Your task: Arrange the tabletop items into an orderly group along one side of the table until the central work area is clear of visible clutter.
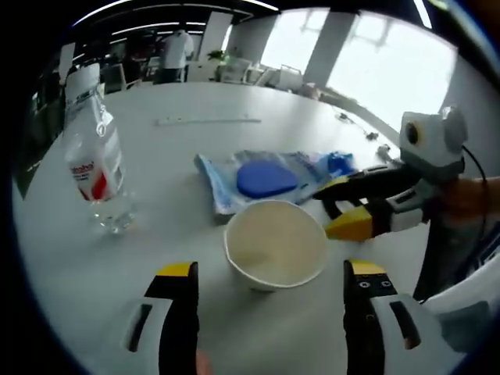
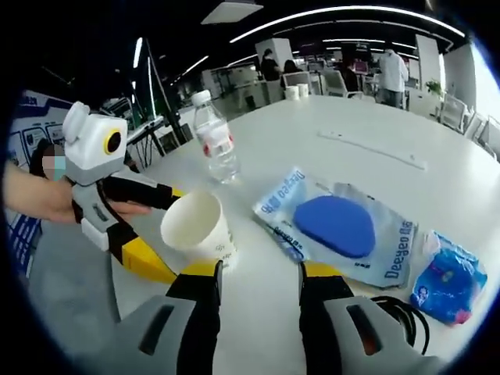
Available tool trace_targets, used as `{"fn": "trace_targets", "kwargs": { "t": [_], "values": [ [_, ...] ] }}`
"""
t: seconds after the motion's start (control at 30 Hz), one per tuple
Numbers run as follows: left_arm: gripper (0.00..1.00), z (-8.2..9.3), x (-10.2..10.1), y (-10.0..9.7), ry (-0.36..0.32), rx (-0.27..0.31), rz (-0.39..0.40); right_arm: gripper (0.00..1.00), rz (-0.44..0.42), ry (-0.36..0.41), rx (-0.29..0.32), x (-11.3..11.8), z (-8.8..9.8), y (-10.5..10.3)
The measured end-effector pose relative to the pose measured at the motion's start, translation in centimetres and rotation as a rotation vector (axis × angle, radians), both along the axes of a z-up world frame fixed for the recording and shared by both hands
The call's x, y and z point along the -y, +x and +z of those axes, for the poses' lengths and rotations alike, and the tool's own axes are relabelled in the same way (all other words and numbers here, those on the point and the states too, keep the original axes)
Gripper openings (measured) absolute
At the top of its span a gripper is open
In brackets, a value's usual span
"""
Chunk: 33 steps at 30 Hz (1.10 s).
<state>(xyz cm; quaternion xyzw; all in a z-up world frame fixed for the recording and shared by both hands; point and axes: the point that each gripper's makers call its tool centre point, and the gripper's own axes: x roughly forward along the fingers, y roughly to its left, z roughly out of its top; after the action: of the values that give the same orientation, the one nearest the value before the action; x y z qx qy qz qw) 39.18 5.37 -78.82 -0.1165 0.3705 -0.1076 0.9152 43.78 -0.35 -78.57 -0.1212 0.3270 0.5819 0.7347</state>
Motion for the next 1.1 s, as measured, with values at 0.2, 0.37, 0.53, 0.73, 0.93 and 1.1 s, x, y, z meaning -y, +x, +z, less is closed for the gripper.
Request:
{"fn": "trace_targets", "kwargs": {
  "t": [0.2, 0.37, 0.53, 0.73, 0.93, 1.1],
  "values": [
    [0.70, -0.2, -0.1, 0.2, 0.010, 0.013, -0.032, 0.35, 0.077, -0.023, 0.050, -0.9, 0.0, 0.0],
    [0.65, -0.1, -0.1, 0.3, 0.034, 0.028, -0.052, 0.35, 0.088, 0.007, 0.059, -1.8, 0.3, -0.1],
    [0.53, 0.1, 0.4, 0.5, 0.054, 0.053, -0.090, 0.35, 0.124, 0.021, 0.064, -2.6, 0.5, -0.8],
    [0.48, 0.5, -0.1, 0.7, 0.049, 0.072, -0.064, 0.33, 0.147, 0.023, 0.073, -2.8, 0.6, -1.4],
    [0.45, 0.8, -0.6, 0.5, 0.031, 0.068, -0.041, 0.32, 0.137, 0.040, 0.065, -3.2, 0.9, -1.6],
    [0.43, 1.5, -1.1, 0.5, 0.021, 0.090, -0.005, 0.34, 0.114, 0.059, 0.060, -3.5, 1.2, -1.4]
  ]
}}
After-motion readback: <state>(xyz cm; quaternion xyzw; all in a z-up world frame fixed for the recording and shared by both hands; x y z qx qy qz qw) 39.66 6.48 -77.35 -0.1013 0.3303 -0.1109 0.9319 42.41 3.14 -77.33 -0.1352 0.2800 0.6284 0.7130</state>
